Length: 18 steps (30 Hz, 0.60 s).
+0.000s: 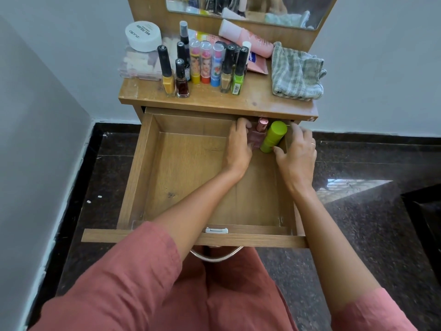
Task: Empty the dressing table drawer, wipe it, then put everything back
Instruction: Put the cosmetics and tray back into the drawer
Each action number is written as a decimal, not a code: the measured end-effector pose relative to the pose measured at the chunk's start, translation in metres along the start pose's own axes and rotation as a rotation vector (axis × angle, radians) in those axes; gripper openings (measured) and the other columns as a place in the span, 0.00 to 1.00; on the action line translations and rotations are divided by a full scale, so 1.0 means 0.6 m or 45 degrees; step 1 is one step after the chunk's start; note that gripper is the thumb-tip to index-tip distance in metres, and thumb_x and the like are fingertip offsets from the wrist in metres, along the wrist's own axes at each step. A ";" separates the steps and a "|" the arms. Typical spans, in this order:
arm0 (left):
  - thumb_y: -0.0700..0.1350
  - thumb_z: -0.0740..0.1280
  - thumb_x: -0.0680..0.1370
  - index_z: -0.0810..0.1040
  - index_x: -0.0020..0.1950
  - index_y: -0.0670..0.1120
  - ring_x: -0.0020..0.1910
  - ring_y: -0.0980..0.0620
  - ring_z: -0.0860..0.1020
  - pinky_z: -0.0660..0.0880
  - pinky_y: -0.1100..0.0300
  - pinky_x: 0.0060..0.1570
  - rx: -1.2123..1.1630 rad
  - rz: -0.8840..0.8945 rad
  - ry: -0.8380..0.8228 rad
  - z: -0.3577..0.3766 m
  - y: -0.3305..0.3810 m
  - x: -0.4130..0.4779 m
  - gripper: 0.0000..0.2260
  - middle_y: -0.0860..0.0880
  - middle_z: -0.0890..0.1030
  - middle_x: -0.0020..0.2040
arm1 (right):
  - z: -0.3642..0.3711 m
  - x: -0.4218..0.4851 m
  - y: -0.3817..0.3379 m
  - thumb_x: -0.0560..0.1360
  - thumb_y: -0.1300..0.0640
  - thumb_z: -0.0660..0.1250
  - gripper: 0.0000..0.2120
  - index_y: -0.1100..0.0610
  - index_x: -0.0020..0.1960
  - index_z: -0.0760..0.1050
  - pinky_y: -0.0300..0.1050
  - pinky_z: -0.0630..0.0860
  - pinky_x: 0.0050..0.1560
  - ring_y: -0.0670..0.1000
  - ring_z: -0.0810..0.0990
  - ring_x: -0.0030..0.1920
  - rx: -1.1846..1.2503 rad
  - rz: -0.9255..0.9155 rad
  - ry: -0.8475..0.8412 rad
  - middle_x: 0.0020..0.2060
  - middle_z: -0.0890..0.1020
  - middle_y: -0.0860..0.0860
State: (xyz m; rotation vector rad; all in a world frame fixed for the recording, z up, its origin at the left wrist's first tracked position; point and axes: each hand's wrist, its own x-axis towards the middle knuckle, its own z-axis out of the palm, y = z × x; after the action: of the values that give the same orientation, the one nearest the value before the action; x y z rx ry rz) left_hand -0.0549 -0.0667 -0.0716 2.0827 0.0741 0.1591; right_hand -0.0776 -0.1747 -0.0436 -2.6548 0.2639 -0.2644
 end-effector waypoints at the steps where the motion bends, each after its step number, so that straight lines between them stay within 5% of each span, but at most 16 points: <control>1: 0.27 0.65 0.69 0.71 0.54 0.38 0.49 0.49 0.74 0.76 0.51 0.50 -0.010 0.004 0.001 -0.004 -0.001 -0.003 0.16 0.43 0.72 0.52 | -0.001 -0.006 -0.002 0.71 0.62 0.68 0.26 0.59 0.68 0.65 0.52 0.65 0.61 0.60 0.68 0.63 0.006 -0.002 0.019 0.63 0.70 0.58; 5: 0.28 0.64 0.71 0.74 0.49 0.39 0.43 0.56 0.72 0.72 0.67 0.43 -0.015 0.060 0.040 -0.039 0.001 -0.021 0.11 0.48 0.74 0.46 | -0.003 -0.024 -0.017 0.71 0.63 0.67 0.17 0.60 0.60 0.72 0.48 0.66 0.58 0.59 0.70 0.60 0.035 -0.056 0.113 0.58 0.75 0.58; 11: 0.34 0.66 0.73 0.75 0.51 0.42 0.42 0.59 0.74 0.71 0.76 0.45 -0.124 0.105 0.289 -0.127 0.000 -0.040 0.09 0.51 0.75 0.45 | -0.010 -0.032 -0.098 0.71 0.65 0.67 0.09 0.62 0.51 0.77 0.29 0.71 0.48 0.48 0.76 0.45 0.466 -0.285 0.035 0.48 0.79 0.55; 18: 0.36 0.68 0.72 0.71 0.59 0.40 0.52 0.55 0.74 0.73 0.69 0.52 -0.216 0.093 0.690 -0.232 -0.009 0.022 0.16 0.52 0.71 0.53 | 0.015 0.012 -0.230 0.72 0.64 0.68 0.15 0.63 0.58 0.74 0.25 0.71 0.47 0.44 0.74 0.46 0.722 -0.502 -0.064 0.49 0.79 0.54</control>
State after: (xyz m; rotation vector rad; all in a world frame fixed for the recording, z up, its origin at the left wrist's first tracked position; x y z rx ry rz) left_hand -0.0617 0.0574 -0.0071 1.8243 0.3014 0.7460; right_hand -0.0494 -0.0517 0.0128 -2.1215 -0.3150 -0.3373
